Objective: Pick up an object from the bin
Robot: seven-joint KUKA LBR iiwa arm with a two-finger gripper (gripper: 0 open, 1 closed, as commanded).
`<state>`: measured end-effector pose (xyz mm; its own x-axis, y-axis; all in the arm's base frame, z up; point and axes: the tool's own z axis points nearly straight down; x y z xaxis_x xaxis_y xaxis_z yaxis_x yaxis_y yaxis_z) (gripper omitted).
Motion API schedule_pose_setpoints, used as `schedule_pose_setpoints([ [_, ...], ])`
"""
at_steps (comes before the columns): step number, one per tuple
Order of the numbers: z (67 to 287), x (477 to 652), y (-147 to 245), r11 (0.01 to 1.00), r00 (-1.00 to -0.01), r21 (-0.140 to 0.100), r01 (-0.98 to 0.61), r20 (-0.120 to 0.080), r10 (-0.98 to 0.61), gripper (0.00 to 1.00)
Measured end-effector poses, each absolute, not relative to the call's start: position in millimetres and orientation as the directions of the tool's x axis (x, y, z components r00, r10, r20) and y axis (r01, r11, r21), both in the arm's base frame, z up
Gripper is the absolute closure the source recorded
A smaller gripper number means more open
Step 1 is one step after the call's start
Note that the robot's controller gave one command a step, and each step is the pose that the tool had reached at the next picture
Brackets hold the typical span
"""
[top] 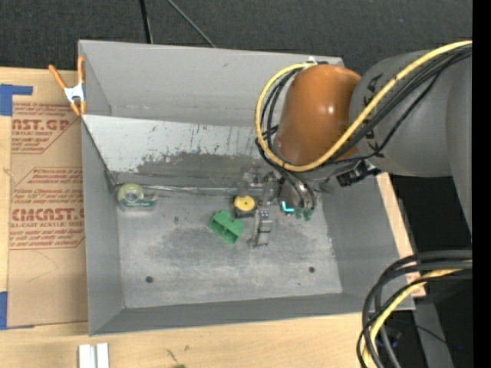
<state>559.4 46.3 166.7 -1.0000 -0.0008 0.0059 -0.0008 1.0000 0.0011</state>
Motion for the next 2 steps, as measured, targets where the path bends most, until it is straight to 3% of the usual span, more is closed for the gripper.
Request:
schedule_pose_setpoints([
  [1, 75.5, 583.2, 59.3, 0.867, -0.867, 0.002, -0.499, 0.002, -0.499, 0.0],
  [2, 78.1, 584.8, 59.0, 0.868, -0.868, 0.001, -0.497, -0.002, -0.497, 1.0],
])
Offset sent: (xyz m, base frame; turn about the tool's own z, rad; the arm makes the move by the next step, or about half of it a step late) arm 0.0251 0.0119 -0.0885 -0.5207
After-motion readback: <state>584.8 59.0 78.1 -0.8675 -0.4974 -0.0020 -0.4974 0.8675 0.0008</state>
